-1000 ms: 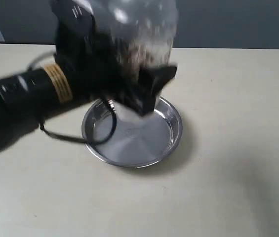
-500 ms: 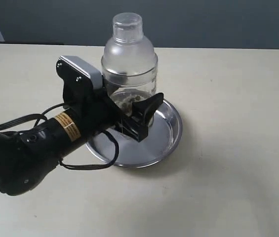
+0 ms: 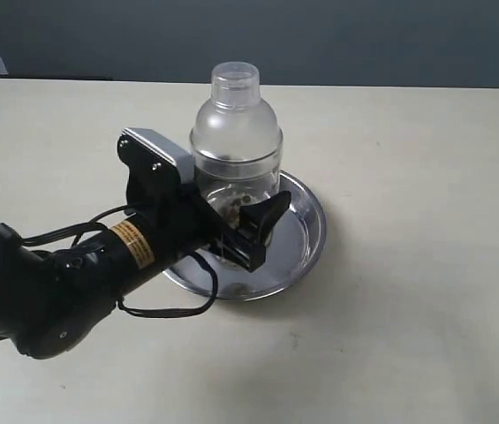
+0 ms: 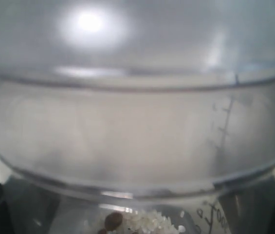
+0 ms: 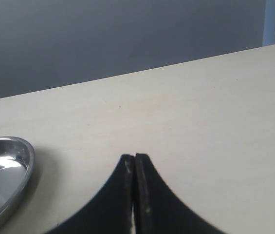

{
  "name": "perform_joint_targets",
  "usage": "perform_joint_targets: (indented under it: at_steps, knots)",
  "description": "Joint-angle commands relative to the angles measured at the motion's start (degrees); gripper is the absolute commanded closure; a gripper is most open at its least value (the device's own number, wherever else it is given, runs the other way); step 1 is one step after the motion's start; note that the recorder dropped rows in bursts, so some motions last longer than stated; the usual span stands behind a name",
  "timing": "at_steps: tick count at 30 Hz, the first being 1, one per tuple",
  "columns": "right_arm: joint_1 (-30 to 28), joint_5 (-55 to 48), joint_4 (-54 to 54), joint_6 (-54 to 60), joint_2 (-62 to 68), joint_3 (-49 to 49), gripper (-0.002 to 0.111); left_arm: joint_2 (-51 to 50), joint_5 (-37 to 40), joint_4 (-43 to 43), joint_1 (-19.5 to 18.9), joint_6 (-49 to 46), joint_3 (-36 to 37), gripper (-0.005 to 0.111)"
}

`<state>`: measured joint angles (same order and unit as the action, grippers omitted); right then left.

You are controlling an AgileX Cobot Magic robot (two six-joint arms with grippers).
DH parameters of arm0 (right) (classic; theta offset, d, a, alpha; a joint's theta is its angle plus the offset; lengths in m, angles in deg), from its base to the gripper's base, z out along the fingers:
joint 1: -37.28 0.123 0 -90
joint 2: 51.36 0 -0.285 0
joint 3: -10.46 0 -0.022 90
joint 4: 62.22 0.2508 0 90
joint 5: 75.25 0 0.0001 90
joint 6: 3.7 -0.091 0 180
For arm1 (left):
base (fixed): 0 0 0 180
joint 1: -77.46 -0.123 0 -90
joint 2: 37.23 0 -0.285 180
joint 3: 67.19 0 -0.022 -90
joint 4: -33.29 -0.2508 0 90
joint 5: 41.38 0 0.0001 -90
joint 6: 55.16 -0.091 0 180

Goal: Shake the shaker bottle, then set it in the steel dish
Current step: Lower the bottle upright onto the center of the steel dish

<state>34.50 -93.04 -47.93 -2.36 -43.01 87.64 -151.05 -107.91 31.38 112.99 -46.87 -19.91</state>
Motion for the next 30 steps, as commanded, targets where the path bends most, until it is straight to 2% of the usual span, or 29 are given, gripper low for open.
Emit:
perform_joint_targets:
  at_steps: [1, 9, 19, 25, 30]
  knots:
    - [0.16, 0.41, 0.00, 0.13, -0.28, 0.04, 0.109, 0.03, -3.44, 1.17, 0.04, -0.35, -0.03, 0.106]
    - [0.16, 0.41, 0.00, 0.13, -0.28, 0.04, 0.109, -4.59, -3.44, 2.31, 0.04, -0.86, -0.26, 0.106]
    - [0.16, 0.30, 0.00, 0.13, -0.28, 0.04, 0.109, -4.72, -3.44, 4.75, 0.04, -3.22, -0.38, 0.106]
    - [0.16, 0.30, 0.00, 0.13, -0.28, 0.04, 0.109, -4.72, -0.47, 1.56, 0.04, -4.43, -0.26, 0.106]
    - [0.16, 0.30, 0.00, 0.13, -0.28, 0.04, 0.109, -4.72, -1.07, 0.73, 0.04, -4.43, -0.26, 0.106]
